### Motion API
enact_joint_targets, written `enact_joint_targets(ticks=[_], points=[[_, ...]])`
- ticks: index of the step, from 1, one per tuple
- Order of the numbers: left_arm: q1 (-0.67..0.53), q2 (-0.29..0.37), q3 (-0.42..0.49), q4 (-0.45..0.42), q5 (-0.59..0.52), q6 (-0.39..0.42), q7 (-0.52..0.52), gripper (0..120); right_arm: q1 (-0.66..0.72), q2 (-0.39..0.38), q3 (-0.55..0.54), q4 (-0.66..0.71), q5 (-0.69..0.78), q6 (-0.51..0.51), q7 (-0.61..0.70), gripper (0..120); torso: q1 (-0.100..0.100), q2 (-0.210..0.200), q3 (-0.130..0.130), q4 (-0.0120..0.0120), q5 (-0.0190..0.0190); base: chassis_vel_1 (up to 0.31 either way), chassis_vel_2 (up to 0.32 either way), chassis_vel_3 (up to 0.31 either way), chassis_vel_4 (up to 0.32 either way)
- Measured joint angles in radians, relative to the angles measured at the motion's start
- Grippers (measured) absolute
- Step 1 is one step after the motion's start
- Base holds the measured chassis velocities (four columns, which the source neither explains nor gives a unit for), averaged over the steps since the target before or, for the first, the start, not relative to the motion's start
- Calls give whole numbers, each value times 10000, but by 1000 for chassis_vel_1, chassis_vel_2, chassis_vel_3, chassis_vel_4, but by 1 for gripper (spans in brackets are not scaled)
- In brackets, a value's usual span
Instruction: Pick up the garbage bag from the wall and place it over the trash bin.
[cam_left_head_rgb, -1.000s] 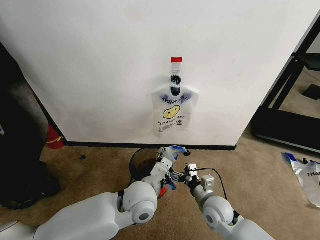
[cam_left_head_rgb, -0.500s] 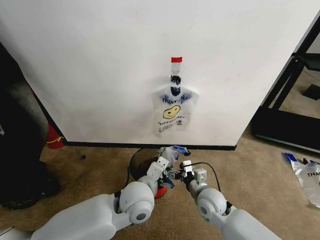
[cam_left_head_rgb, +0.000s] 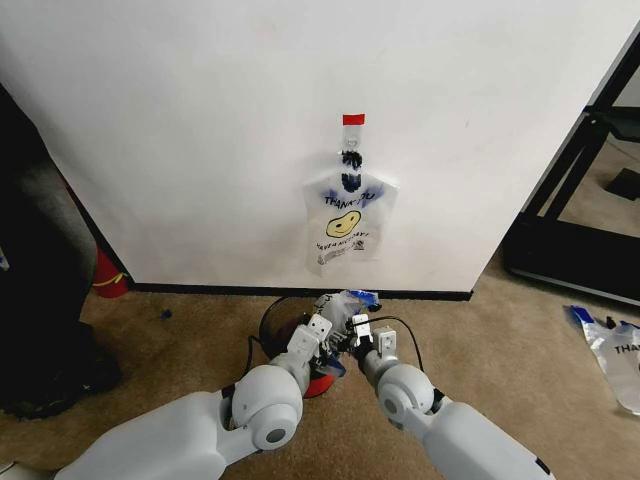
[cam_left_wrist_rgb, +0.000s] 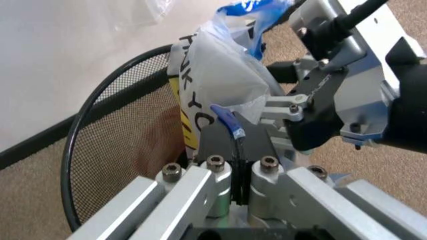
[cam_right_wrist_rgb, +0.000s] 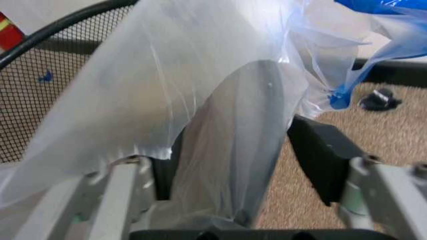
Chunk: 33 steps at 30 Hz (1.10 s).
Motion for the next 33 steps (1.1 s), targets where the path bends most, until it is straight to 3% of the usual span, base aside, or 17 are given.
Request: enact_joint_targets(ticks=[15, 26, 33], points=[[112, 129, -202, -87, 2, -68, 54, 0, 231, 140, 6, 165, 808, -779, 813, 0, 0, 0, 0, 0, 0, 0, 0, 0, 0], [406, 262, -596, -399, 9, -120, 82, 0, -248, 21, 526, 783, 1011, -757, 1369, 0, 0, 0, 0, 1, 1, 0, 0, 0, 0], [1511, 841, -1859, -659, 310, -374, 384, 0, -1289, -208, 1731, 1349, 1079, -565, 1312, 0, 0, 0, 0, 0, 0, 0, 0, 0, 0]])
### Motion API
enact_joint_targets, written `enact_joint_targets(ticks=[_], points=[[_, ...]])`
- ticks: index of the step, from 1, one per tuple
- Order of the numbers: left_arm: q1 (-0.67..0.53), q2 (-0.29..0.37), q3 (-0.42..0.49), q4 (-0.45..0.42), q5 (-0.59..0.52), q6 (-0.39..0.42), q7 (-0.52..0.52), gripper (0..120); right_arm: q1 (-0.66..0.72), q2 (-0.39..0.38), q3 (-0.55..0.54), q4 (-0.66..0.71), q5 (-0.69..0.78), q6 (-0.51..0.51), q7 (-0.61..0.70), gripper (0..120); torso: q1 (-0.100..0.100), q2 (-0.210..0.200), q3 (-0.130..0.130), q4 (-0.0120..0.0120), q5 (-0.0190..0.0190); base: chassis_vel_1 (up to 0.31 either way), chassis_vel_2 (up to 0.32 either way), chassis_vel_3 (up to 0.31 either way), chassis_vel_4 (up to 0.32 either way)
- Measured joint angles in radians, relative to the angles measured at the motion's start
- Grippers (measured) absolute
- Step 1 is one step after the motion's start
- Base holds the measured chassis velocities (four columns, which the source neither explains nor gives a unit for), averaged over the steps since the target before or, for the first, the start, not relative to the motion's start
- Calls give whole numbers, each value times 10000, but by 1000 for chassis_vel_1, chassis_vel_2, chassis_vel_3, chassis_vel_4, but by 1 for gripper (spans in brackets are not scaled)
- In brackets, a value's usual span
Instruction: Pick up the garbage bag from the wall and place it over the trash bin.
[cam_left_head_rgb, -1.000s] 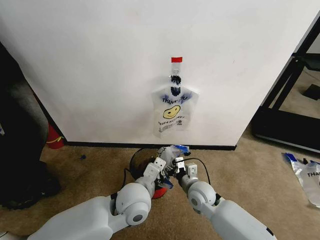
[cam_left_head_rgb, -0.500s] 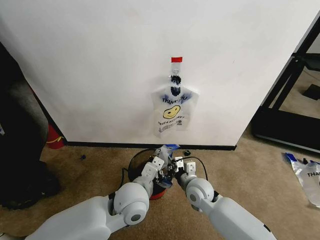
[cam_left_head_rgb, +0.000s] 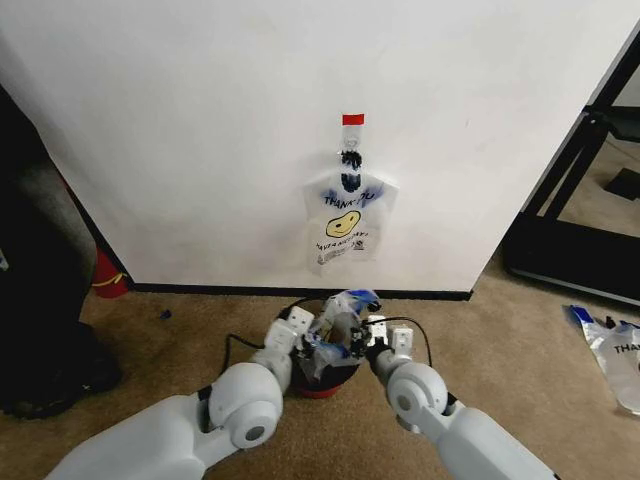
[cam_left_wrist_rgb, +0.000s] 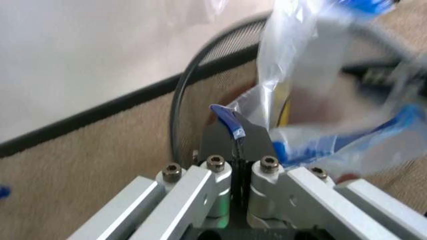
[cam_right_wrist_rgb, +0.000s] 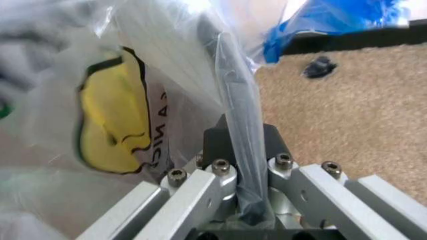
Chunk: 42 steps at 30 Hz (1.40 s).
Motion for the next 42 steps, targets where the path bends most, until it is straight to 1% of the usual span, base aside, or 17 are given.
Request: enact_joint_targets(ticks=[9, 13, 15, 19, 22, 23, 25, 26, 27, 29, 31, 32, 33, 34, 37, 39, 42], points=[[697, 270, -205, -577, 203, -53, 186, 1, -507, -63, 547, 365, -153, 107, -179, 0, 0, 0, 0, 1, 0, 0, 0, 0, 0], [526, 460, -536, -1062, 206, -48, 856, 18, -708, -61, 702, 488, -280, 113, -227, 0, 0, 0, 0, -2, 0, 0, 0, 0, 0], [483, 840, -820, -1524, 241, -41, 1359, 27, -761, -69, 788, 507, -307, 114, -267, 0, 0, 0, 0, -1, 0, 0, 0, 0, 0], [512, 1226, -1158, -1995, 301, 22, 1825, 36, -787, -58, 839, 489, -331, 116, -308, 0, 0, 0, 0, 0, -1, 0, 0, 0, 0], [361, 1757, -1499, -2328, 1212, -206, 3000, 51, -806, 1, 861, 375, -399, 139, -370, 0, 0, 0, 0, 2, 0, 0, 0, 0, 0], [361, 1757, -1499, -2328, 1212, -206, 3000, 51, -806, 1, 861, 375, -399, 139, -370, 0, 0, 0, 0, 2, 0, 0, 0, 0, 0], [83, 1804, -1229, -2276, 1976, -505, 3634, 57, -811, 26, 855, 351, -424, 144, -373, 0, 0, 0, -1, 2, 1, 0, 0, 0, 0], [-446, 1735, -584, -2060, 2963, -764, 4335, 65, -836, 50, 843, 331, -453, 152, -374, 0, 0, 0, 0, 3, 2, 0, 0, 0, 0], [-719, 1669, -255, -1933, 3303, -867, 4567, 66, -848, 54, 845, 330, -456, 152, -374, 0, -1, 0, 0, 3, 1, 0, 0, 0, 0], [-1935, 1140, 1072, -1257, 4428, -1106, 5274, 77, -951, 66, 912, 355, -457, 153, -374, 0, 0, 0, 0, 0, 0, 0, 0, 0, 0], [-2138, 1040, 1267, -1121, 4556, -1138, 5370, 79, -971, 66, 930, 367, -457, 153, -374, 0, 0, 0, 0, -2, -1, 0, 0, 0, 0], [-2789, 727, 1869, -713, 4826, -1208, 5629, 84, -1034, 61, 984, 413, -456, 153, -372, 0, 0, 0, 0, -3, 1, 0, 0, 0, 0], [-2996, 632, 2074, -582, 4905, -1228, 5688, 86, -1057, 58, 1000, 434, -455, 153, -371, 0, 0, 0, 1, -5, 1, 0, 0, 0, 0], [-3887, 239, 3000, 8, 5234, -1329, 5889, 94, -1148, 36, 1072, 497, -450, 154, -371, 0, 1, 0, 1, -3, 2, 0, 0, 0, 0], [-5019, -182, 4146, 811, 5778, -1537, 6072, 100, -1245, 24, 1188, 524, -444, 153, -371, 0, 1, 0, 1, -3, 4, 0, 0, 0, 0], [-5047, -194, 4174, 835, 5796, -1543, 6077, 100, -1249, 25, 1195, 526, -443, 153, -372, 0, 0, 0, 2, -3, 4, 0, 0, 0, 0], [-5671, -488, 4778, 1681, 6724, -1841, 6233, 100, -1307, 29, 1266, 540, -431, 163, -393, 0, 1, 0, 2, -1, 3, 0, 0, 0, 0]])
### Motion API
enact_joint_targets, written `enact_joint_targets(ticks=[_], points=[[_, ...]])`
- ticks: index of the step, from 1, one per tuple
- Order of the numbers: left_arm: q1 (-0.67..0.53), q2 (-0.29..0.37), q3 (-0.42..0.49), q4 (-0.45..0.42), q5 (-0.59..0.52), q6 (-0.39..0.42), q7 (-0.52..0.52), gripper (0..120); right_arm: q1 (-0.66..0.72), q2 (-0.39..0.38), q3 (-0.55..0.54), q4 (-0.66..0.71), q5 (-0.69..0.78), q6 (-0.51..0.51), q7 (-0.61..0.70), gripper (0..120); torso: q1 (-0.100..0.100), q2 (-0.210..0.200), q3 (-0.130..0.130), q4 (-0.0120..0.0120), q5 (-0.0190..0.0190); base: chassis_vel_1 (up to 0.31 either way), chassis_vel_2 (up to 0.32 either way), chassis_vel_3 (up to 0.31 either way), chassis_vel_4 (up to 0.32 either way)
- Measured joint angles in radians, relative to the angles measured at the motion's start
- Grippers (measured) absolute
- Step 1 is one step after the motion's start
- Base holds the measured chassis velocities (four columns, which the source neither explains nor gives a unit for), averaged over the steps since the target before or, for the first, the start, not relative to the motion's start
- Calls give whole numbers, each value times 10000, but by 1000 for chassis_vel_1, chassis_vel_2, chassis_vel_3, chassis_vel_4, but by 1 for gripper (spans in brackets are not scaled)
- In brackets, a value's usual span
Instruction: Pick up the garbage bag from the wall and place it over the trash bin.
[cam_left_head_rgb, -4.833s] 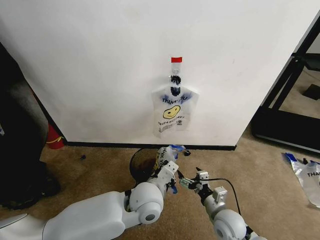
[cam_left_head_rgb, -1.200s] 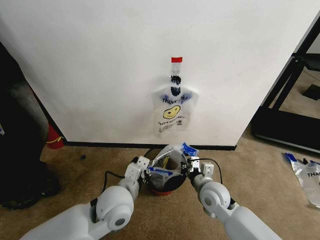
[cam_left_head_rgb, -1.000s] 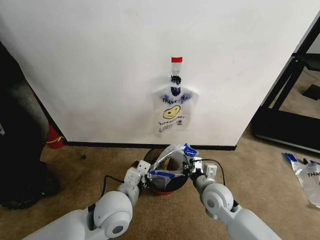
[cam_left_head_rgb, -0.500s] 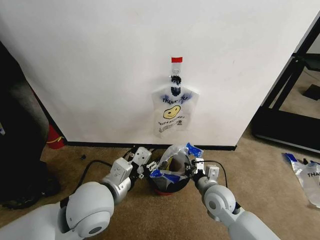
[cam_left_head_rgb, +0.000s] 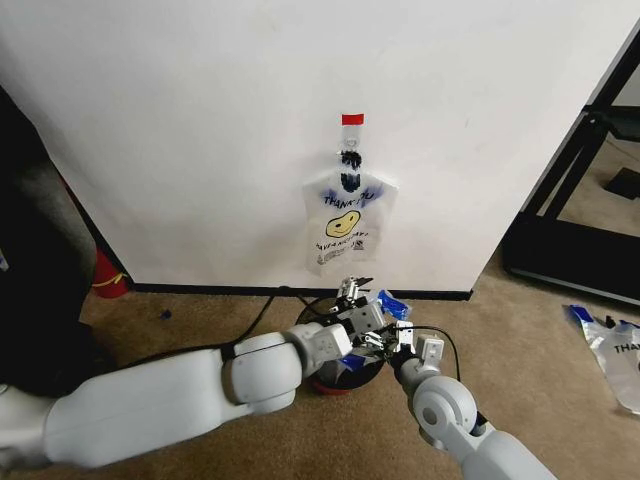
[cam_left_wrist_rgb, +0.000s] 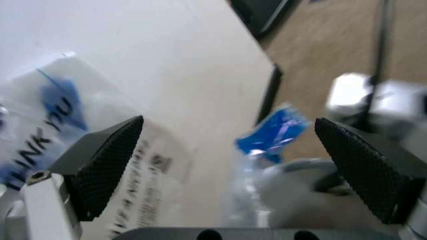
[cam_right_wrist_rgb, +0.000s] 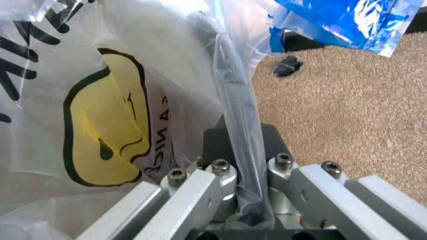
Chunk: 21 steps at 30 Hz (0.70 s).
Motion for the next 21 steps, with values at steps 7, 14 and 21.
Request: enact_joint_targets(ticks=[7, 14, 21], points=[[-192, -205, 338, 1023, 1497, -411, 358, 99, -26, -6, 32, 18, 25, 18, -29, 0, 0, 0, -1, 1, -1, 0, 0, 0, 0], [-61, -249, 567, 1471, 1909, -536, 546, 98, 41, -27, 34, 41, 83, 25, -29, 0, 0, 0, -1, 2, -3, 0, 0, 0, 0], [-25, -391, 683, 1967, 2398, -572, 577, 93, 27, -23, 34, 54, 89, 41, -29, 0, 0, 0, -1, 2, -3, 0, 0, 0, 0]])
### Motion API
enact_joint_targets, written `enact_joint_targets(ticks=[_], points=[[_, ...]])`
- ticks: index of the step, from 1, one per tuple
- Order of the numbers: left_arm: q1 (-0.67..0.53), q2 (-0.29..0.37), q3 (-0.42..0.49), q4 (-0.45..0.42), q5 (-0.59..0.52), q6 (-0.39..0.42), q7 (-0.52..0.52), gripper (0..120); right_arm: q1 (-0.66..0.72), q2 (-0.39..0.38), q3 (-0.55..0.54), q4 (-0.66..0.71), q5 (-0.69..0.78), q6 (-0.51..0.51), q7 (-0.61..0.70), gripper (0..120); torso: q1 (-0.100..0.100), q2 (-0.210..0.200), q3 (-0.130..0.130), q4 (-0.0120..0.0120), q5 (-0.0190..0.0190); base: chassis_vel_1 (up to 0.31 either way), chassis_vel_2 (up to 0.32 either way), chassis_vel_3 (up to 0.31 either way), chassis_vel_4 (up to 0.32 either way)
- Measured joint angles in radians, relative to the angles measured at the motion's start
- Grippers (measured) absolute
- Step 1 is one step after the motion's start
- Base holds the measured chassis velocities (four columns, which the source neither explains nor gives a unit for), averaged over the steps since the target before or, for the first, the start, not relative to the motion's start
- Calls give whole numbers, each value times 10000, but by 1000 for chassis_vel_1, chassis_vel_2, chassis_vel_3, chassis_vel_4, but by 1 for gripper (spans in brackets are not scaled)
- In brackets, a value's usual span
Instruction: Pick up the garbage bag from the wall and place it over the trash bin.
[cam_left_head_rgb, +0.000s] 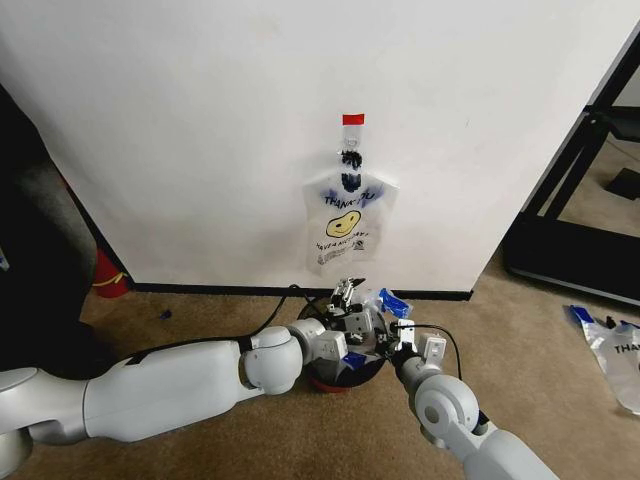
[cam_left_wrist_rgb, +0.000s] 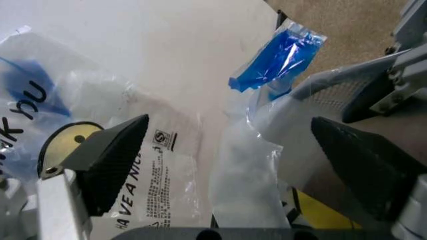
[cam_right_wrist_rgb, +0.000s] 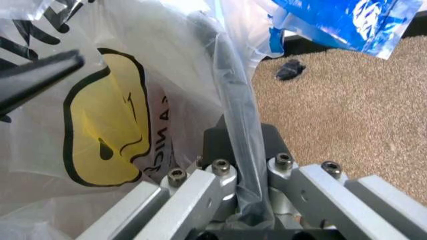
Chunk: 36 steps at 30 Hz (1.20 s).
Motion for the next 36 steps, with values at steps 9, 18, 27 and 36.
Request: enact_joint_targets(ticks=[9, 18, 27, 36], points=[[-37, -81, 94, 262, 440, 98, 10, 62, 2, -15, -5, 35, 26, 39, -4, 0, 0, 0, 0, -1, 1, 0, 0, 0, 0], [32, -45, 209, 302, 585, 189, 99, 33, -96, -38, 58, 110, 45, 48, -5, 0, 0, 0, 0, 0, 0, 0, 0, 0, 0], [25, -205, 225, 415, 518, 262, -8, 0, -206, -41, 95, 173, 3, 61, -5, 0, 0, 0, 0, -2, 1, 0, 0, 0, 0], [-64, -364, -46, 614, -401, 546, -321, 0, -246, -56, 64, 186, -63, 74, -24, 0, 0, 0, 0, -1, 1, 0, 0, 0, 0]])
